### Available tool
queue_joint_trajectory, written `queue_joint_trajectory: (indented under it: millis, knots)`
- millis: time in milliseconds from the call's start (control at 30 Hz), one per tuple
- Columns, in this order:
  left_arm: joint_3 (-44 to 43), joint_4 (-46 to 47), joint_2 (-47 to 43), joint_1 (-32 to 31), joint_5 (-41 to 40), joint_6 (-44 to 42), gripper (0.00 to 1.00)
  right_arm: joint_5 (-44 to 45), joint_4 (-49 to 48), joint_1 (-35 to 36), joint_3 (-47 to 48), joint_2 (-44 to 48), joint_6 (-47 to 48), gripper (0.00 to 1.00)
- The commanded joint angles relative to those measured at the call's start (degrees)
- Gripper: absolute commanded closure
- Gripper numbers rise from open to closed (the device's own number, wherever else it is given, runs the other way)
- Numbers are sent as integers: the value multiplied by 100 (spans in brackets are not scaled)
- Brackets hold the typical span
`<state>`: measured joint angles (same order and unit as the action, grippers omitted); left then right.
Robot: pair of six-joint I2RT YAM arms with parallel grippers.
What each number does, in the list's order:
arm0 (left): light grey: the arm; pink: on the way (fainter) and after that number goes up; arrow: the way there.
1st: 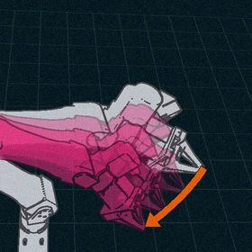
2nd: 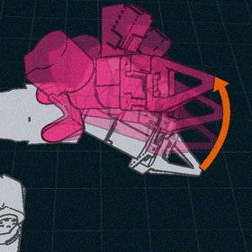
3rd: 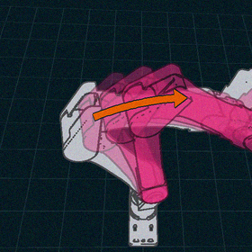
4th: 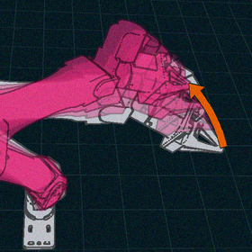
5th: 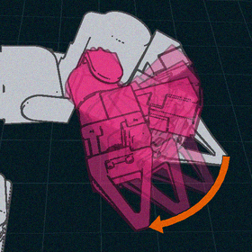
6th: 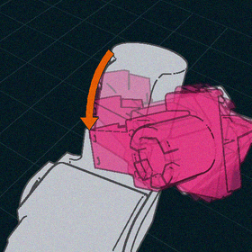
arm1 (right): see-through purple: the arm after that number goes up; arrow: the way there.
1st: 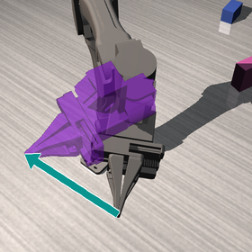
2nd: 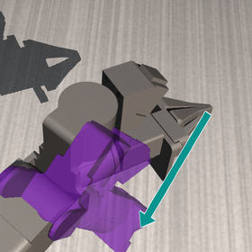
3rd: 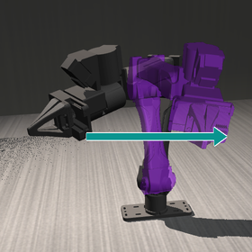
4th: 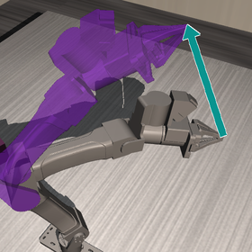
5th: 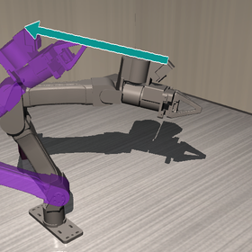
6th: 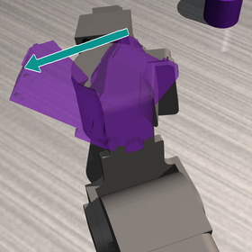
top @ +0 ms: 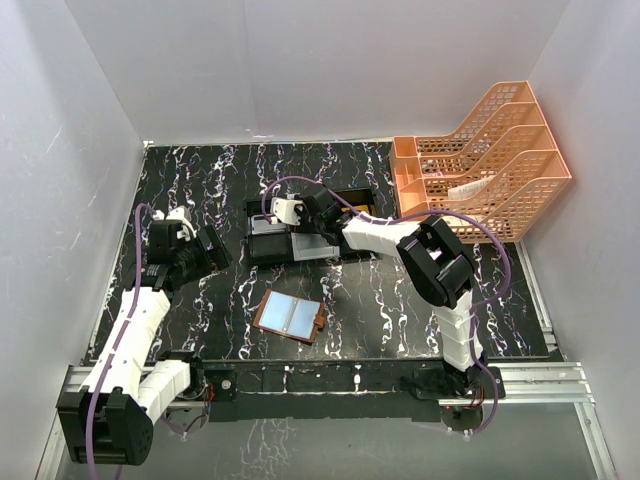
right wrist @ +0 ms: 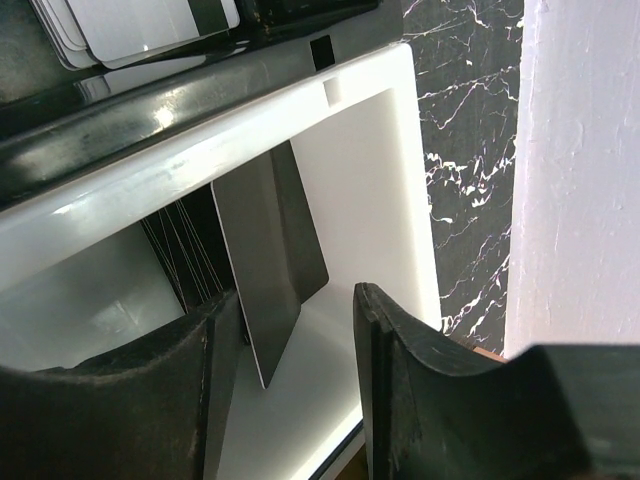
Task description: Take the credit cards out of the card holder
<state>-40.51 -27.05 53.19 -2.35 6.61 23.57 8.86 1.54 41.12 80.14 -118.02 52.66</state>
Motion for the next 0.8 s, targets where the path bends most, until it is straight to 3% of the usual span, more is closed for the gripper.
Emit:
queue_joint_trajectory:
  millis: [0, 400, 767]
  knots:
    - [-150, -3, 28, 42, 122, -65, 1, 42, -152, -23, 170, 5, 85, 53]
    - [-141, 67, 160, 38, 345, -116, 1, -33, -38, -28, 191, 13, -40, 41]
    - [-124, 93, 160, 42, 374, -131, 1, -78, 13, -74, 278, -20, -226, 37]
